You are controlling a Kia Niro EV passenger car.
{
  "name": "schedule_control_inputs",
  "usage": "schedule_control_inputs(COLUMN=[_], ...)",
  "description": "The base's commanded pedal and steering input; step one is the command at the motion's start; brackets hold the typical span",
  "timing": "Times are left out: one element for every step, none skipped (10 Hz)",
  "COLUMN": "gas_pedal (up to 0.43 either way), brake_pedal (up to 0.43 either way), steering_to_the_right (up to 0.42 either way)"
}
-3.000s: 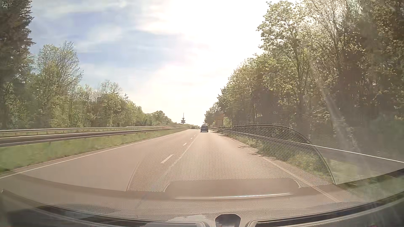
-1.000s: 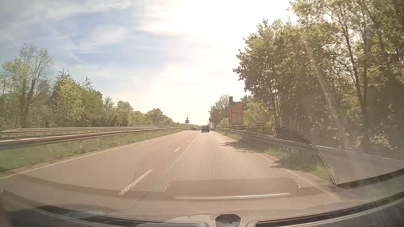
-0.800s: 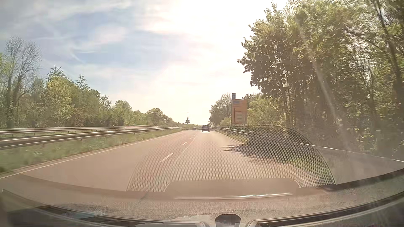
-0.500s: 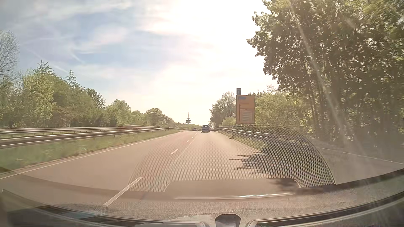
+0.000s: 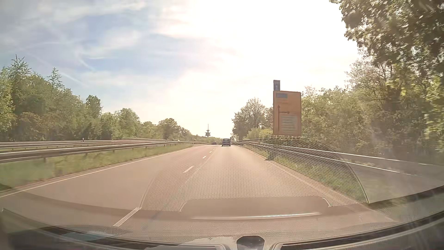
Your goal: Follow the waypoints while adhering to traffic rules and regulations
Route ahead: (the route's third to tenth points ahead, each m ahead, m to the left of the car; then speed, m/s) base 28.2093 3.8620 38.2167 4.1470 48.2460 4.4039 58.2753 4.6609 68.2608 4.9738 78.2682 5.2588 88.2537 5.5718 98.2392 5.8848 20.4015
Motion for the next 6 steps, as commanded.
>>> schedule_control_inputs(gas_pedal=[0.138, 0.138, 0.138, 0.138, 0.138, 0.138], brake_pedal=[0.0, 0.0, 0.0, 0.0, 0.0, 0.0], steering_to_the_right=[-0.002, -0.002, -0.002, -0.002, -0.002, -0.002])
